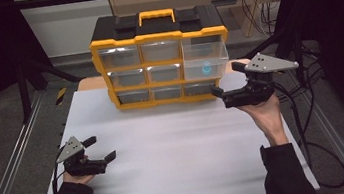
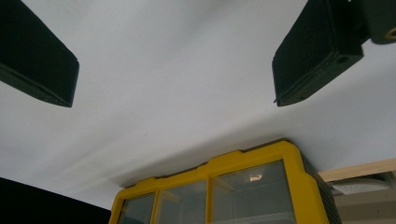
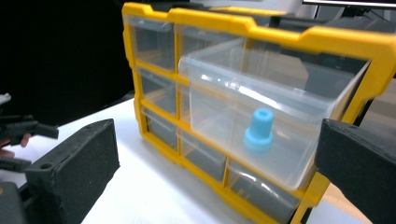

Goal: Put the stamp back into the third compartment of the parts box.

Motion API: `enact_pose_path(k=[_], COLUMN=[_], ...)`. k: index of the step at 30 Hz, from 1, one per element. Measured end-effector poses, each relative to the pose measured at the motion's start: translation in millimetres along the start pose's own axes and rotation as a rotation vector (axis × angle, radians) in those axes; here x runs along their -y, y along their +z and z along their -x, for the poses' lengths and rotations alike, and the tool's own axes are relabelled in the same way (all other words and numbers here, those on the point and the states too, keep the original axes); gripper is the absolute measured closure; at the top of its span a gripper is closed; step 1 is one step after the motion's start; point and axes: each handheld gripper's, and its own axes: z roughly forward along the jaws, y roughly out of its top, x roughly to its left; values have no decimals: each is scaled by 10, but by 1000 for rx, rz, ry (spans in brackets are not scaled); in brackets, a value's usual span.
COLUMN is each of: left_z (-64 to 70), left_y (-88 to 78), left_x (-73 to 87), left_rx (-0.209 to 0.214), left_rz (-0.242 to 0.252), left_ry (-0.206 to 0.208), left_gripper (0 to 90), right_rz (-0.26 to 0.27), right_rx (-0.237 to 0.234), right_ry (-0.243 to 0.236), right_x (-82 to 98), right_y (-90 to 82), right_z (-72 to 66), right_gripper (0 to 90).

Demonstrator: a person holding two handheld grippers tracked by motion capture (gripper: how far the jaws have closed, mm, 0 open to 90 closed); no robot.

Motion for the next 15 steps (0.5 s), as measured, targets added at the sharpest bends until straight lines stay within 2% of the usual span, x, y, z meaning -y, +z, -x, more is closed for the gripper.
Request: enact_pose_path(k=[8,15], left_z=[3,8], left_y=[4,10], left_x=[1,1], left_rx=[0,2], left_rz=[-3,-6], left_ry=[1,3], left_gripper=[0,0], right_rz=[-24,-46], right_rx=[-20,-63], right_ry=[20,54], right_x=[324,705], right_y=[-19,18], right_z=[-56,-82], right_gripper=[0,0])
